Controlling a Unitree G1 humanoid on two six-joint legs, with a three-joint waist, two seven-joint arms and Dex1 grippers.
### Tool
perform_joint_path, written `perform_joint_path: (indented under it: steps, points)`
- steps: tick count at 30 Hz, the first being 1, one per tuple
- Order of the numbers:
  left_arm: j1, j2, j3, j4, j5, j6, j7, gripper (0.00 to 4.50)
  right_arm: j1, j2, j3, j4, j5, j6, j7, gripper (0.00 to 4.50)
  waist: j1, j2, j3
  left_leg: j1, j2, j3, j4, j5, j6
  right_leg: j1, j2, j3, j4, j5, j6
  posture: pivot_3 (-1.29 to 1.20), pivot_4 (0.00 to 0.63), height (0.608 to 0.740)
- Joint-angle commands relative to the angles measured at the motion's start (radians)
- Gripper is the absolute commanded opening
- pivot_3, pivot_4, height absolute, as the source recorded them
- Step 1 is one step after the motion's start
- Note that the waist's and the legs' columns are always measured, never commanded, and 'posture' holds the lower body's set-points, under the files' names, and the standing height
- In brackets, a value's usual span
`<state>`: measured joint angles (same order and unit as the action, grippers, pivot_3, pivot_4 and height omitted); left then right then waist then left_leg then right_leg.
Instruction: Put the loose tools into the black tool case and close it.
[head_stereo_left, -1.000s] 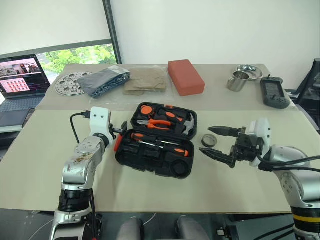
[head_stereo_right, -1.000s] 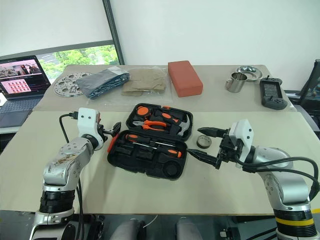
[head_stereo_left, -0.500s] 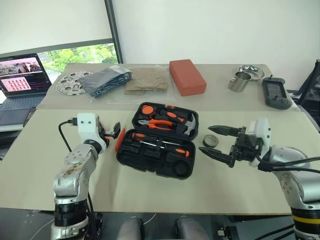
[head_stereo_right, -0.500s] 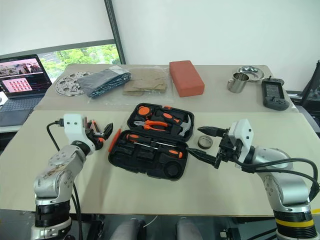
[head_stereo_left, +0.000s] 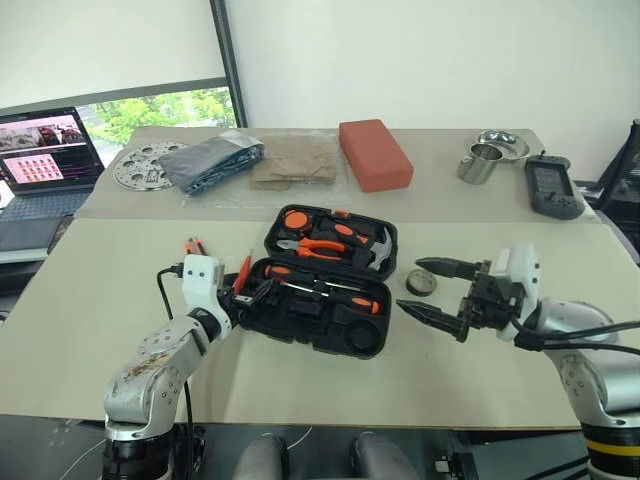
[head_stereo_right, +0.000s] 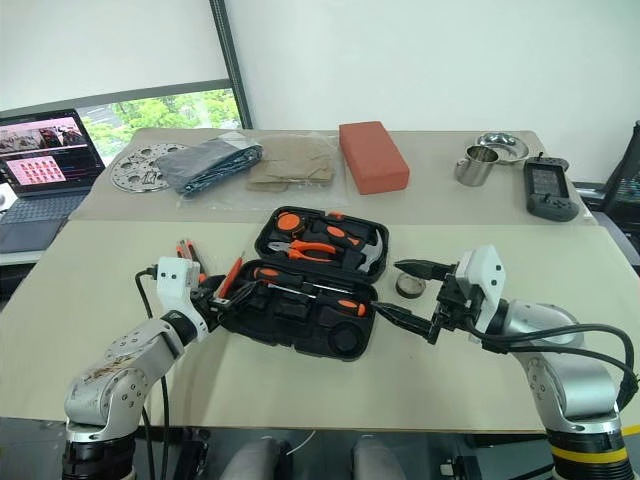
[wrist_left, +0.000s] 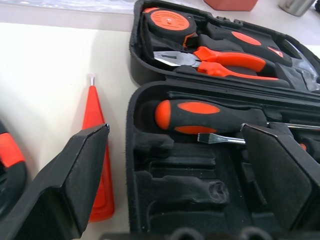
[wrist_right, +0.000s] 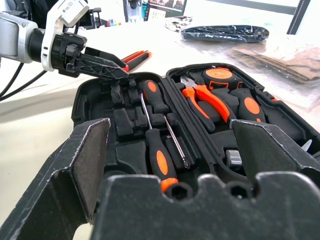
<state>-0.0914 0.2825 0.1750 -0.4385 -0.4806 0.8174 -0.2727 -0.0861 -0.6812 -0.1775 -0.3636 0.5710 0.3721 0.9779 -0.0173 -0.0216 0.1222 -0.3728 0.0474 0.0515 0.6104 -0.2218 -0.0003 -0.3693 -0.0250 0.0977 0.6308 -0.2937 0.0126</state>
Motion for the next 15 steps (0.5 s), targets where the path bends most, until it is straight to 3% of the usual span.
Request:
perform_joint_path:
  steps: [1, 15]
  points:
    - [0.003, -0.013, 0.018, -0.021, -0.041, 0.029, 0.012, 4.5, 0.008, -0.008, -0.037, -0.045, 0.019, -0.019, -0.009, 4.46, 0.0, 0.0, 0.0, 0.0, 0.0, 0.0, 0.0, 0.0, 0.0, 0.0, 0.0, 0.0, 0.0, 0.0, 0.0, 0.0, 0.15, 0.74]
    - [0.041, -0.006, -0.023, -0.085, -0.221, 0.175, -0.066, 4.5, 0.023, -0.006, -0.055, -0.066, 0.03, -0.012, -0.024, 4.46, 0.005, 0.0, 0.0, -0.001, -0.001, 0.0, 0.0, 0.0, 0.0, 0.0, -0.001, 0.0, -0.001, 0.0, 0.0, 0.0, 0.15, 0.74]
